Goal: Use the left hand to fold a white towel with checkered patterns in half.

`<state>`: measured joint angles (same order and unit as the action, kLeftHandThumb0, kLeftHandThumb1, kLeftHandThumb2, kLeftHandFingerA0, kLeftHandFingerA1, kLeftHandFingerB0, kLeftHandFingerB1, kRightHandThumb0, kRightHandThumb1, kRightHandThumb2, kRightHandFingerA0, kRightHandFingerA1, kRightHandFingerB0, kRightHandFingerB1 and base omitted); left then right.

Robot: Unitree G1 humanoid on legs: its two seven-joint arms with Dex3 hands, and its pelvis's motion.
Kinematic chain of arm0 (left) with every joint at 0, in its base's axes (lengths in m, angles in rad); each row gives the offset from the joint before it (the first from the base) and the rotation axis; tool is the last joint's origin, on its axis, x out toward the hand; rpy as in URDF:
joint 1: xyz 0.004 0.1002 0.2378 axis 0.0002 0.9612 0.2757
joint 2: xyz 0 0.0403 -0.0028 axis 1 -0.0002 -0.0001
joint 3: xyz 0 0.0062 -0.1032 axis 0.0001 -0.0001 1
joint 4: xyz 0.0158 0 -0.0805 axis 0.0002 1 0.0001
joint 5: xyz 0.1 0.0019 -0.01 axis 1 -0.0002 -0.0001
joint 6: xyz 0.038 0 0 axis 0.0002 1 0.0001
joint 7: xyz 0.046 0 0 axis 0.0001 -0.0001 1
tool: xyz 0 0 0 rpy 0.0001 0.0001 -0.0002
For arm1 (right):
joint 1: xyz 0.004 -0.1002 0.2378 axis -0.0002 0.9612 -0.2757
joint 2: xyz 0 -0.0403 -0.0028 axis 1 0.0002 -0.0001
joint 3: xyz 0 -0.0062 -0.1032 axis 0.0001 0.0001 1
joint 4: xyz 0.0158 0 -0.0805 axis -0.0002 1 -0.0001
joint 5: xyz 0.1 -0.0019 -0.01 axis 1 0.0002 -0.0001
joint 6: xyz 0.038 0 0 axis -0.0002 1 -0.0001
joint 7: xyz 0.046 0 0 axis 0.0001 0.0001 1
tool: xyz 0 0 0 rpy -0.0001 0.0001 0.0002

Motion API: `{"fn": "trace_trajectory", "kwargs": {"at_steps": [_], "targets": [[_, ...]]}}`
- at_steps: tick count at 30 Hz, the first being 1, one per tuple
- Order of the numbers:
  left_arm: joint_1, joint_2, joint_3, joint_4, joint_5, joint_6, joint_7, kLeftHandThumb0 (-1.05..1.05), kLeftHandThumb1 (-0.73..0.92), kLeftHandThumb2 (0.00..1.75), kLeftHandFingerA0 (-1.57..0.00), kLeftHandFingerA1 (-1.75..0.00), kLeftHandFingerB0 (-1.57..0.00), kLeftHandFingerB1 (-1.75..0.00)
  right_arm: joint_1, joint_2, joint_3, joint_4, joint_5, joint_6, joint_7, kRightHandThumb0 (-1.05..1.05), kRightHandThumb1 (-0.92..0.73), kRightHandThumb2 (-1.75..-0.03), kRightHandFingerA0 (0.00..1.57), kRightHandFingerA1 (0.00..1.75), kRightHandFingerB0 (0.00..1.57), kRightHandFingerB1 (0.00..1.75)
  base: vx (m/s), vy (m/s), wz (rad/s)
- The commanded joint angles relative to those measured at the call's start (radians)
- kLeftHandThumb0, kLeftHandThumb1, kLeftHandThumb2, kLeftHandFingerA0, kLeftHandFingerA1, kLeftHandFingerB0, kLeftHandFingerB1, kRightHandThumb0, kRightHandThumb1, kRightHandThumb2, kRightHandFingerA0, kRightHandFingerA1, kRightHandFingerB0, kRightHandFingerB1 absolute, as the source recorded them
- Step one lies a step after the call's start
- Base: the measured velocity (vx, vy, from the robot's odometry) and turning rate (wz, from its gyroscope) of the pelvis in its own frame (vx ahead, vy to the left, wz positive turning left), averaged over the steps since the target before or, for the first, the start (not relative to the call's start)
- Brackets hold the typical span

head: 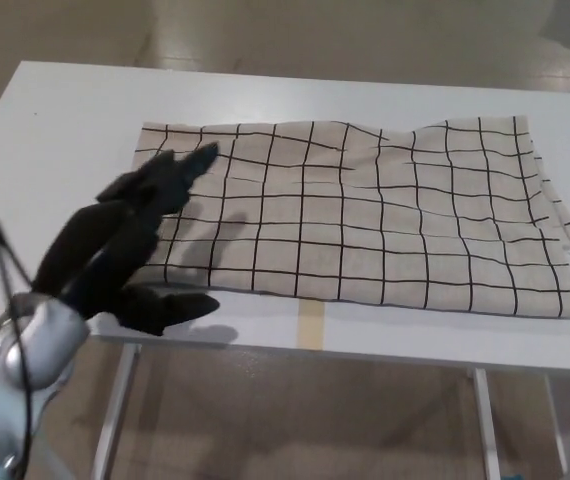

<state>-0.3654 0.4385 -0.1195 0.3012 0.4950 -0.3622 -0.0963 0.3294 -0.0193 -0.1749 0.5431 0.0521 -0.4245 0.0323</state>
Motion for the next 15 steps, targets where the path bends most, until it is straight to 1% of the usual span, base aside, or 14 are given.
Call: {"fn": "trace_trajectory", "kwargs": {"at_steps": [1,2,3,9,10,11,12,15], "targets": [[-0.246,0.034,-0.278,0.36,0.424,0.197,0.162,-0.49,0.42,0.69,0.0,-0.01,0.0,-0.08,0.031,-0.018,-0.001,0.01,-0.018,-0.078,-0.005,-0.33,-0.75,-0.62,0.27,0.43,0.25,0.36,0.0,0.0,0.0],[-0.246,0.034,-0.278,0.36,0.424,0.197,0.162,-0.49,0.42,0.69,0.0,-0.01,0.0,-0.08,0.031,-0.018,-0.001,0.01,-0.018,-0.078,-0.005,-0.33,-0.75,-0.62,0.27,0.43,0.25,0.36,0.0,0.0,0.0],[-0.285,0.028,-0.307,0.427,0.426,0.209,0.192,-0.49,0.41,0.68,0.0,-0.01,0.0,-0.08,0.028,-0.019,-0.001,0.01,-0.023,-0.076,-0.013,-0.32,-0.75,-0.62,0.27,0.43,0.26,0.37,0.0,0.0,0.0],[-0.344,0.017,-0.372,0.552,0.418,0.229,0.25,-0.46,0.42,0.69,0.0,-0.04,0.0,-0.13,0.036,-0.02,0.001,0.009,-0.021,-0.081,-0.009,-0.31,-0.74,-0.62,0.28,0.43,0.26,0.37,0.0,0.0,0.0],[-0.354,0.015,-0.383,0.573,0.416,0.234,0.257,-0.42,0.49,0.55,0.0,-0.05,0.0,-0.15,0.038,-0.019,0.002,0.007,-0.022,-0.081,-0.01,-0.31,-0.74,-0.62,0.28,0.43,0.26,0.37,0.0,0.0,0.0],[-0.368,0.012,-0.399,0.601,0.411,0.239,0.269,-0.42,0.49,0.55,0.0,-0.05,0.0,-0.15,0.04,-0.019,0.004,0.005,-0.023,-0.081,-0.011,-0.31,-0.74,-0.62,0.28,0.43,0.26,0.37,0.0,0.0,0.0],[-0.376,0.011,-0.407,0.617,0.409,0.24,0.277,-0.45,0.42,0.7,0.0,-0.05,0.0,-0.15,0.038,-0.018,0.004,0.006,-0.023,-0.08,-0.011,-0.32,-0.74,-0.62,0.28,0.43,0.26,0.37,0.0,0.0,0.0],[-0.399,0.006,-0.433,0.662,0.397,0.239,0.302,-0.45,0.42,0.7,0.0,-0.05,0.0,-0.15,0.035,-0.017,0.005,0.008,-0.022,-0.08,-0.013,-0.32,-0.74,-0.62,0.28,0.43,0.26,0.37,0.0,0.0,0.0]]}}
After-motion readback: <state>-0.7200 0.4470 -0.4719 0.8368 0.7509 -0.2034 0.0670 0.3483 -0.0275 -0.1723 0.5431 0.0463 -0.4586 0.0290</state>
